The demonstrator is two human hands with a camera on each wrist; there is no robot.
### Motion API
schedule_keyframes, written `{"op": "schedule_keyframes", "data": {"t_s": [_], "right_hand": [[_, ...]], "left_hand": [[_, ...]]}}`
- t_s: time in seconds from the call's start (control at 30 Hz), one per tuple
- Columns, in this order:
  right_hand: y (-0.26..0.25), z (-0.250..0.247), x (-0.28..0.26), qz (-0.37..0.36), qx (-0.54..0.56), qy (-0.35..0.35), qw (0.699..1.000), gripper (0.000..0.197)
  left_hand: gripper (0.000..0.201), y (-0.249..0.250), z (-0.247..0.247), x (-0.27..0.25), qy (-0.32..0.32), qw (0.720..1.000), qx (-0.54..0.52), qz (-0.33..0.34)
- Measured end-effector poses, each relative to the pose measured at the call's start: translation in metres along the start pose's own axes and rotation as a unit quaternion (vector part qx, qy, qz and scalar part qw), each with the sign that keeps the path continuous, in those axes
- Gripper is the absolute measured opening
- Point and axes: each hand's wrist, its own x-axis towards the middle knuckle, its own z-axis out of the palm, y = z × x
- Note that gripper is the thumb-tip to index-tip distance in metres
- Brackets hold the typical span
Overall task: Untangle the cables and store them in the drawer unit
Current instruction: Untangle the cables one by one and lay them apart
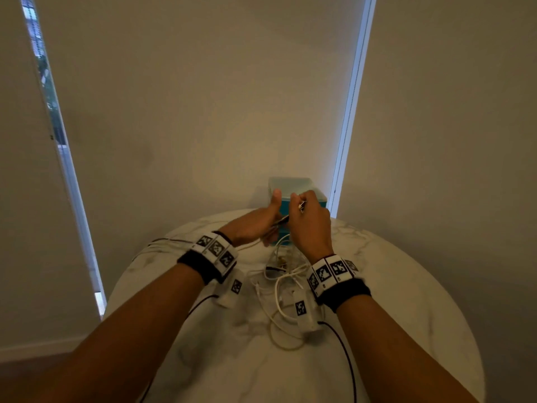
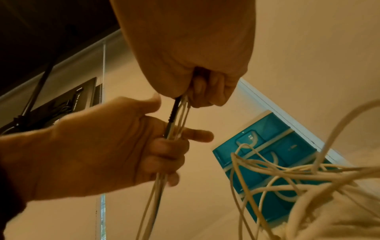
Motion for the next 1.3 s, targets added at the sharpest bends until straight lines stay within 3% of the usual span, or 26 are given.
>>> {"op": "schedule_keyframes", "data": {"t_s": [0.07, 0.17, 0.23, 0.3, 0.37, 0.4, 0.5, 0.57, 0.63, 0.7, 0.87, 0.93, 1.0, 1.13, 1.2, 1.3], "right_hand": [[0.006, -0.006, 0.001, 0.043, 0.004, -0.045, 0.998, 0.042], [0.015, -0.014, -0.005, 0.141, 0.092, -0.14, 0.976, 0.069], [0.025, -0.018, -0.012, 0.167, 0.113, -0.184, 0.962, 0.065], [0.037, -0.02, -0.02, 0.142, 0.076, -0.268, 0.95, 0.049], [0.056, -0.018, -0.027, 0.14, 0.02, -0.351, 0.926, 0.038], [0.068, -0.015, -0.027, 0.165, 0.004, -0.358, 0.919, 0.041], [0.098, -0.015, -0.022, 0.241, -0.034, -0.252, 0.937, 0.064], [0.117, -0.018, -0.016, 0.249, -0.028, -0.174, 0.952, 0.05], [0.124, -0.024, -0.016, 0.247, -0.013, -0.104, 0.963, 0.054], [0.123, -0.029, -0.018, 0.218, 0.012, -0.071, 0.973, 0.06], [0.104, -0.04, -0.026, 0.134, 0.052, -0.036, 0.989, 0.025], [0.094, -0.048, -0.029, 0.132, 0.043, -0.029, 0.99, 0.029], [0.082, -0.055, -0.032, 0.145, 0.067, -0.091, 0.983, 0.044], [0.073, -0.054, -0.041, 0.167, -0.032, -0.359, 0.918, 0.063], [0.079, -0.052, -0.044, 0.167, -0.073, -0.408, 0.894, 0.056], [0.085, -0.05, -0.044, 0.154, -0.087, -0.406, 0.896, 0.019]], "left_hand": [[0.084, -0.004, 0.008, 0.003, 0.035, 0.999, 0.029, -0.019], [0.07, -0.027, 0.006, 0.015, 0.088, 0.994, 0.052, -0.038], [0.064, -0.044, 0.0, 0.024, 0.106, 0.992, -0.027, -0.061], [0.057, -0.053, -0.002, 0.026, 0.123, 0.983, -0.116, -0.072], [0.056, -0.06, 0.001, 0.028, 0.147, 0.976, -0.151, -0.062], [0.059, -0.064, 0.004, 0.03, 0.159, 0.973, -0.158, -0.056], [0.054, -0.079, 0.013, 0.038, 0.194, 0.963, -0.183, -0.05], [0.047, -0.087, 0.019, 0.04, 0.197, 0.957, -0.205, -0.053], [0.042, -0.092, 0.027, 0.039, 0.182, 0.959, -0.209, -0.051], [0.042, -0.096, 0.032, 0.038, 0.163, 0.965, -0.196, -0.06], [0.04, -0.097, 0.036, 0.034, 0.148, 0.97, -0.181, -0.071], [0.04, -0.096, 0.036, 0.032, 0.151, 0.968, -0.186, -0.074], [0.04, -0.096, 0.037, 0.031, 0.158, 0.967, -0.186, -0.077], [0.046, -0.097, 0.039, 0.029, 0.151, 0.97, -0.173, -0.078], [0.046, -0.097, 0.04, 0.028, 0.146, 0.972, -0.169, -0.079], [0.041, -0.096, 0.039, 0.026, 0.137, 0.972, -0.173, -0.077]]}}
